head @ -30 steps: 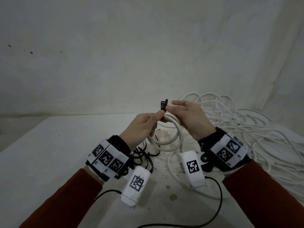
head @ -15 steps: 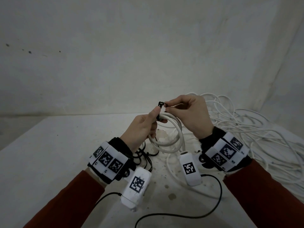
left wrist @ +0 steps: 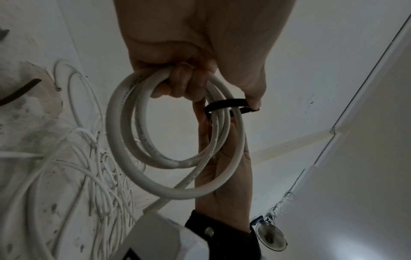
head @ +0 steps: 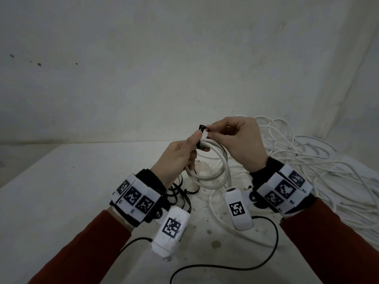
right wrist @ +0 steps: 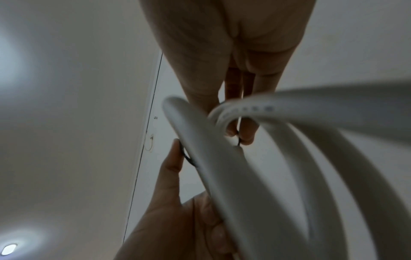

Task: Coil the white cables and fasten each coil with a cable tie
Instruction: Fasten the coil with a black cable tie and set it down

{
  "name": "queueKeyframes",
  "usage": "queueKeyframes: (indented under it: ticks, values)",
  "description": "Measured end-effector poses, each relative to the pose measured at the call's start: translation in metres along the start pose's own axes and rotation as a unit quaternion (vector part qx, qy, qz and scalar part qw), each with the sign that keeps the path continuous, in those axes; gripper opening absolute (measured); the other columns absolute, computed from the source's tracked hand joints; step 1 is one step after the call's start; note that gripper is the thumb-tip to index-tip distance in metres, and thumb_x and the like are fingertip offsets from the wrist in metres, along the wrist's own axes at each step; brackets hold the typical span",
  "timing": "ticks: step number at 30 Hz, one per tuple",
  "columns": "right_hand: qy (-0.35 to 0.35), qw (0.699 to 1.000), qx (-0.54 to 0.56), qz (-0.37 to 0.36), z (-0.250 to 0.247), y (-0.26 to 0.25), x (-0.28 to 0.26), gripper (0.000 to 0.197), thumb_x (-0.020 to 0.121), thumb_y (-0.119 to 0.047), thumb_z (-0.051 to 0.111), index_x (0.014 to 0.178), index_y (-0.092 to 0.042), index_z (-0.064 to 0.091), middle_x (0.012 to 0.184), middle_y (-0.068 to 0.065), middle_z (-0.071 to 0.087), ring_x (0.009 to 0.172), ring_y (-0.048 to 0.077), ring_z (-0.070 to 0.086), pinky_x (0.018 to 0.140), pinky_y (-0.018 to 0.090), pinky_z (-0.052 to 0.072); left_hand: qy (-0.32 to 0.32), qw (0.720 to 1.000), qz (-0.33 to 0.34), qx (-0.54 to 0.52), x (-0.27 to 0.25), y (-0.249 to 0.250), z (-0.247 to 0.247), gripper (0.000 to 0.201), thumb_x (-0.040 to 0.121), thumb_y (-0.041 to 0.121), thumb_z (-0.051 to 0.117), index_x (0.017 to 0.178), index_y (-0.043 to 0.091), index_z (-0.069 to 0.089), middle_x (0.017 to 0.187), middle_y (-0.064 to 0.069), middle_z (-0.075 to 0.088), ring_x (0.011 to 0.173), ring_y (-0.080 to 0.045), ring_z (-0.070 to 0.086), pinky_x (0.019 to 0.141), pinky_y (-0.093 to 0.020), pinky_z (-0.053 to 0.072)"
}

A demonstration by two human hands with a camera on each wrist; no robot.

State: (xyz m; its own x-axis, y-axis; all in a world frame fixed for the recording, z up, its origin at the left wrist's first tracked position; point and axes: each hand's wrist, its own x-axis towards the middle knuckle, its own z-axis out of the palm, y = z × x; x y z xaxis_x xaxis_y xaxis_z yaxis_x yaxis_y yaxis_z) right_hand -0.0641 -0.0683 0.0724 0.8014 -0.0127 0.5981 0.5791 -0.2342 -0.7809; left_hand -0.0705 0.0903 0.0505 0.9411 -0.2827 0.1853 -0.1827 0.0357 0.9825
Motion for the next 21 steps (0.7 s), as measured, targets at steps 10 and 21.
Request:
queueKeyframes:
  ticks: [10, 21]
  values:
    - [0.030, 0.993, -0.058, -0.102, 0.007, 0.006, -0.006, 0.024, 0.075, 0.007, 0.071, 0.077, -0.017, 0.072, 0.079, -0.008, 0.069, 0.072, 0.013, 0.068, 0.064, 0.025, 0.058, -0.058, 0.997, -0.042, -0.019, 0.002, 0.007, -0.007, 0.044, 0.062, 0.061, 0.054, 0.061, 0.020, 0.069, 0.064, -0.001, 0.018, 0.051, -0.013, 0.020, 0.054, -0.026, 0.028]
    - [0.024, 0.978, -0.083, -0.189, 0.004, 0.005, -0.007, 0.014, 0.075, 0.005, 0.069, 0.077, -0.008, 0.071, 0.080, 0.003, 0.066, 0.071, 0.012, 0.065, 0.059, 0.026, 0.057, -0.064, 0.997, -0.032, 0.008, -0.001, 0.014, -0.008, 0.047, 0.060, 0.062, 0.053, 0.065, 0.018, 0.070, 0.061, 0.001, 0.020, 0.051, -0.012, 0.022, 0.059, -0.030, 0.025]
